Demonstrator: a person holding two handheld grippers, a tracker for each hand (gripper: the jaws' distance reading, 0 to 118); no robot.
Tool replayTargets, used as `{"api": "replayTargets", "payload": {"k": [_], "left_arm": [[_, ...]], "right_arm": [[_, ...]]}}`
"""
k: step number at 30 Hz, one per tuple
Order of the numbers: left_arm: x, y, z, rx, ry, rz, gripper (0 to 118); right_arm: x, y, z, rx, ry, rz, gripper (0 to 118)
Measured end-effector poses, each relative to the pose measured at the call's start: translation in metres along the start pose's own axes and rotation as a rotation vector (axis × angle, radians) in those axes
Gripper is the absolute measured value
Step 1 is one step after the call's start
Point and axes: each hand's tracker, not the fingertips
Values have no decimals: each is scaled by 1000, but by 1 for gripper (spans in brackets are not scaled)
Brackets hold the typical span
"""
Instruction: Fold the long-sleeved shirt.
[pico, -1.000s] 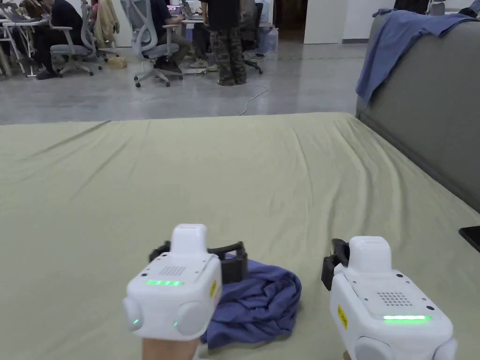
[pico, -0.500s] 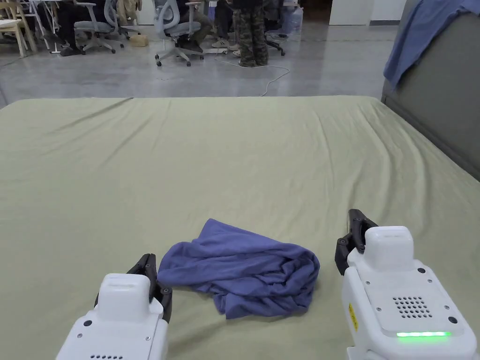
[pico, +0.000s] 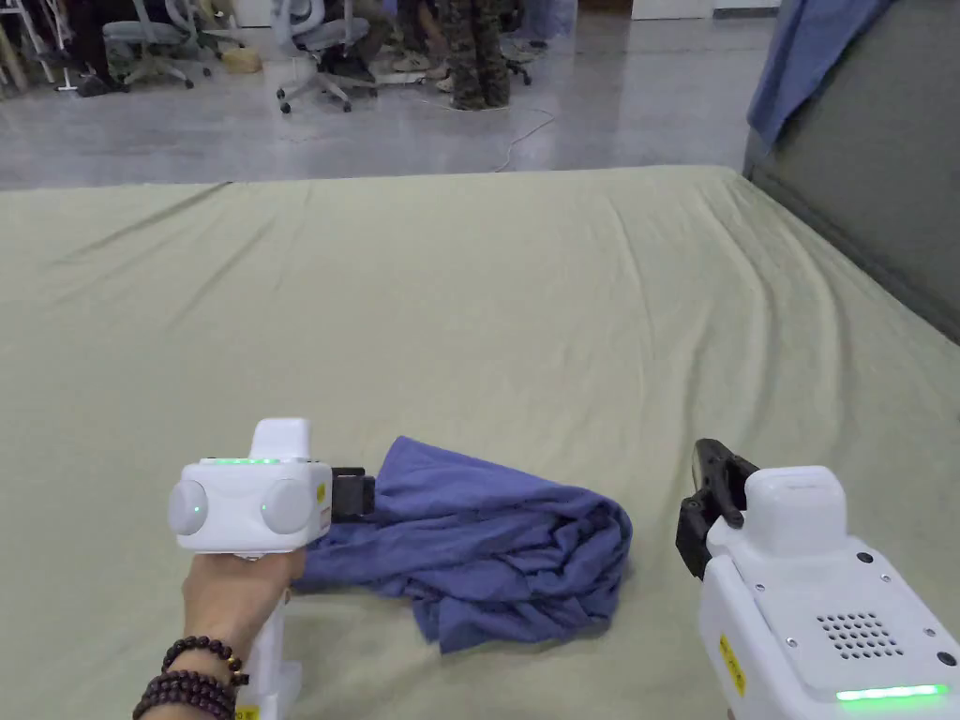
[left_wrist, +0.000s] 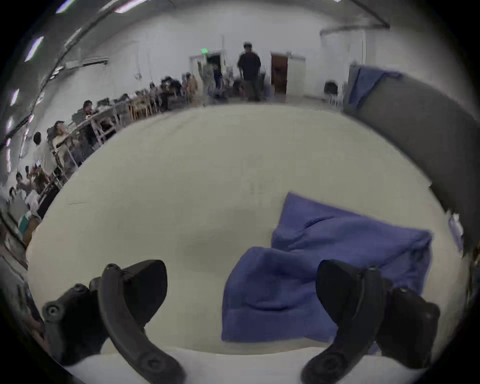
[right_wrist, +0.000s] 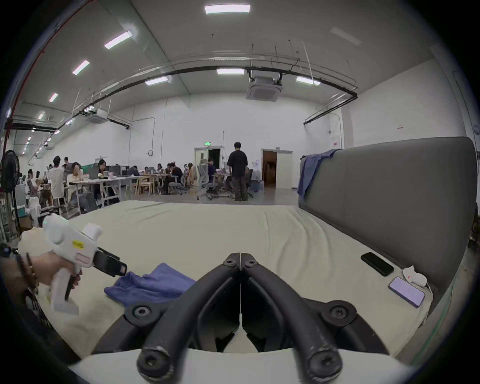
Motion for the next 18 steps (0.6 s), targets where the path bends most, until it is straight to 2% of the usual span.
{"api": "replayTargets", "payload": {"k": [2, 4, 5, 6, 7, 8, 9, 10, 11, 12, 13, 15, 17, 18], "left_arm": [[2, 3, -22, -64, -29, -24, 113], [6, 2, -37, -118, -28, 3, 103], [5, -1, -41, -124, -56, 24, 87], [8, -3, -43, -128, -84, 31, 51], [12, -5, -43, -125, -92, 20, 30], [17, -6, -39, -129, -168, -13, 16], [21, -4, -34, -107, -150, -51, 5], [22, 1, -30, -72, -119, -103, 5], [24, 2, -26, -76, -110, -94, 5], [22, 3, -23, -75, -115, -90, 5], [21, 6, -25, -69, -126, -85, 5], [17, 8, -17, -69, -138, -49, 5], [12, 14, -8, -53, -142, -40, 5], [8, 18, -3, -31, -140, -38, 5]], "right_arm": [[3, -5, -5, -24, -19, -4, 0], [7, -10, -12, -61, -31, -13, 0], [8, -12, -17, -89, -41, -17, 0], [10, -14, -23, -133, -51, -23, 0], [11, -15, -29, -171, -46, -34, 6], [13, -16, -38, -237, -36, -56, 27], [15, -19, -49, -307, -15, -94, 70], [17, -22, -61, -382, -2, -127, 98], [19, -28, -78, -471, 36, -159, 108], [20, -36, -91, -501, 87, -184, 105], [20, -42, -101, -529, 107, -178, 105], [12, -53, -125, -601, 83, -136, 101], [6, -62, -142, -634, 99, -123, 81], [3, -65, -152, -650, 99, -115, 65]]}}
